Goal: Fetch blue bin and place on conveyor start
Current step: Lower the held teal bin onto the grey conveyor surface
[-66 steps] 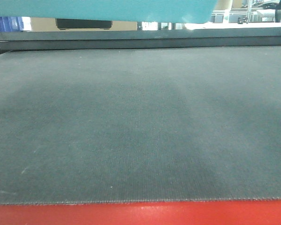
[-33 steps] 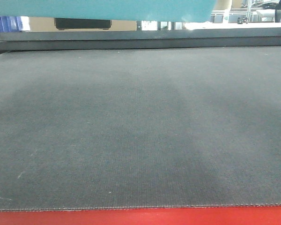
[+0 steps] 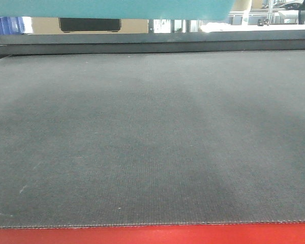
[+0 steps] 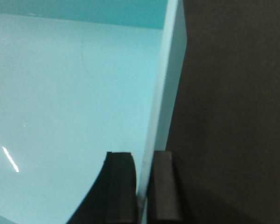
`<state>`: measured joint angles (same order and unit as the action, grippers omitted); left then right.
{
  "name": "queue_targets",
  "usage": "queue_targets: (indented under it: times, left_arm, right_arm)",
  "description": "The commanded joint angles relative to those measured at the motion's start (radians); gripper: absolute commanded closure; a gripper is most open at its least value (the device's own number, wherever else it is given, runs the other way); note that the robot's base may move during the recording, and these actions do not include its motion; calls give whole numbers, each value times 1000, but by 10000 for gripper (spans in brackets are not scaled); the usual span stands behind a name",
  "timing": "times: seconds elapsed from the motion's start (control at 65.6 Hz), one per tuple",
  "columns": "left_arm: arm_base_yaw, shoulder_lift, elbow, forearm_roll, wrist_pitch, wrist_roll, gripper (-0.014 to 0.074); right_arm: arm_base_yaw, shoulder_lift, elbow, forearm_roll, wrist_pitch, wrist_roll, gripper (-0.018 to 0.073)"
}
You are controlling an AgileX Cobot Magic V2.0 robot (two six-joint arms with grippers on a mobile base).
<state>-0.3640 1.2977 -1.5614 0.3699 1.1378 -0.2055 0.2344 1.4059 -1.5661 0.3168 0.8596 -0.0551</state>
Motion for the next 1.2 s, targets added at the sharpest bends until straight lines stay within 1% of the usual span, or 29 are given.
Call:
queue_targets:
  times: [0.0,0.244,0.305,0.351,0.397,0.549,0.61,0.732,0.839,0.991,1.083,1.19]
  left_arm:
    - [21,-14,-4,184,62,18,708]
    - [21,-14,-4,184,43,18,708]
    - [21,-14,-4,169,19,18,708]
    - [21,-14,-4,132,-3,18,708]
    - [21,-10,-4,78,-32,18,708]
    - [23,21,-4,-135,-119,18,708]
    - [23,52,-4,-182,-132,18,708]
    - [23,123,-4,-193,-132,18,708]
    - [23,190,-4,-197,-135,18,708]
    - [23,286,-4,-240,-139,18,708]
    - [23,334,-4,-247,-143,18,708]
    - [23,379,4,-253,-156,18,708]
  right_arm:
    - [-25,-22,-4,-111,-60,-21,711]
    - [-25,-22,-4,-107,-93,-21,711]
    - [-25,-22,-17,-107,-47,-21,711]
    - [-25,-22,-29,-107,-3,-21,711]
    - [-25,-22,-40,-115,46,-21,711]
    - [-39,-22,-47,-161,146,-15,711]
    - [-58,-16,-45,-171,163,4,711]
    - [-94,3,-18,-173,169,8,711]
    - [-101,31,53,-173,150,8,711]
    - [-101,89,172,-173,72,8,711]
    - [-101,120,212,-173,21,8,711]
    - [-101,163,220,-173,-18,8,711]
